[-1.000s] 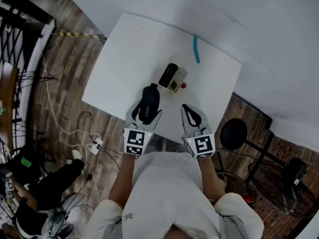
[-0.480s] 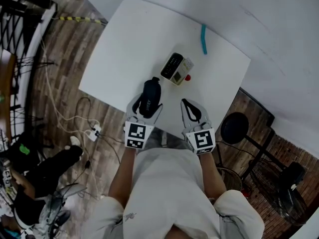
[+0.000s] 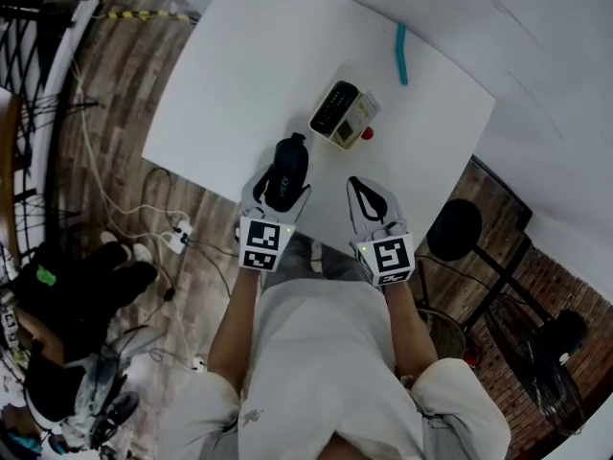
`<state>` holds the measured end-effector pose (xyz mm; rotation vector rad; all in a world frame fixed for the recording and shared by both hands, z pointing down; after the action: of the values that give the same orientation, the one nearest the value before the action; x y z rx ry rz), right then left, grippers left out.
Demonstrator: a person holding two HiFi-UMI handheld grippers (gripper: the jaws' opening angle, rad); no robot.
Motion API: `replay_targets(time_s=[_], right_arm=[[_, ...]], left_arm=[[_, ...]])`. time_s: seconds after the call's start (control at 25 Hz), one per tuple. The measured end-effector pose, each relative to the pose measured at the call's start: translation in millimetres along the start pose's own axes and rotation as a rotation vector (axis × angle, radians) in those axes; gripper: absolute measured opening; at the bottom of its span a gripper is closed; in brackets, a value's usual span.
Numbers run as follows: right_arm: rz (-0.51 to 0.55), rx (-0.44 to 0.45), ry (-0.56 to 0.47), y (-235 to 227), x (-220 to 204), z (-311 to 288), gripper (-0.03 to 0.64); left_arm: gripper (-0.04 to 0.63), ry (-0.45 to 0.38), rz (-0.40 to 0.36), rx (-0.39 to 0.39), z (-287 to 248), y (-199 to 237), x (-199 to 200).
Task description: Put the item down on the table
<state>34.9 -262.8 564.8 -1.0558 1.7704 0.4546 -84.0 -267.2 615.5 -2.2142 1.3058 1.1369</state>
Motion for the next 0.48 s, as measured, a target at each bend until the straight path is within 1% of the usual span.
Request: replay_targets(time_s=[0.28,0.48], right_arm=[[-0.023,0.005,0.041,-4,-23,-10,0.003],[-0.034,0.014,0.06,-3,-32,-14,0.003]], left_arm=[[0.36,0.069,0.011,-0.013,-18,0,-22],[0.362,0.109,0.015,-0.017,-26,-2,-32]])
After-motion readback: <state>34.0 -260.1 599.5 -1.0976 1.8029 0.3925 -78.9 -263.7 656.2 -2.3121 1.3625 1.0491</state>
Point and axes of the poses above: the fingertips, and each gripper's own axes: z backward along the fingers, y to its left, x out of its top, the point moved 1 cm from there along z, backward along the fingers, and after that the axes turned 1 degree about x, right-handed, at the moved point
